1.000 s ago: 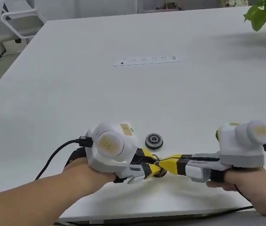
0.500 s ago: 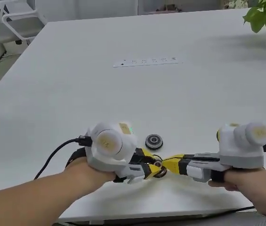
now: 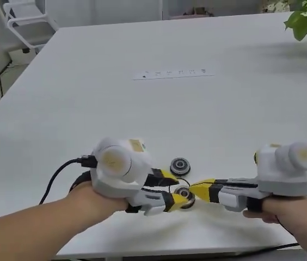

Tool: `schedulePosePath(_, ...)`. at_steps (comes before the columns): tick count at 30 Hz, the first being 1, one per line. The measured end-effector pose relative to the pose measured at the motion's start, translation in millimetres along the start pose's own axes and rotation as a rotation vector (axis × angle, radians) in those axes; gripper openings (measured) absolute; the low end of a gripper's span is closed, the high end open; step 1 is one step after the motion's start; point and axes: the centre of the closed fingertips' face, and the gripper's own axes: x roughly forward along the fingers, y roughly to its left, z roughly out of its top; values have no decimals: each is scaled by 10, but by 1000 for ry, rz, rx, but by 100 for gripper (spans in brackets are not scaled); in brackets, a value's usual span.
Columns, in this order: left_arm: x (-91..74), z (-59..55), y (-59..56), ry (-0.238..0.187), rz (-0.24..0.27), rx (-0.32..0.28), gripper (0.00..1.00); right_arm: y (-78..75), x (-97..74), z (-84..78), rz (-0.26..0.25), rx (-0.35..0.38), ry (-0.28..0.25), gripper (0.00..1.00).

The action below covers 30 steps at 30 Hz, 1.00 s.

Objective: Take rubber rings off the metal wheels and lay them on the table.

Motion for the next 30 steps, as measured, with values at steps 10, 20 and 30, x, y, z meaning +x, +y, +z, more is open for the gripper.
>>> schedulePosePath(10, -242, 61, 26, -40, 10, -36, 41, 37, -28, 110, 14, 5, -18, 0)
schedulePosePath(20, -508, 96, 106, -69, 48, -65, 54, 26, -9, 155, 23, -9, -16, 0)
schedulePosePath(30, -686, 41, 198, -65, 101, -57, 66, 46, 70, 205, 42, -43, 31, 0)
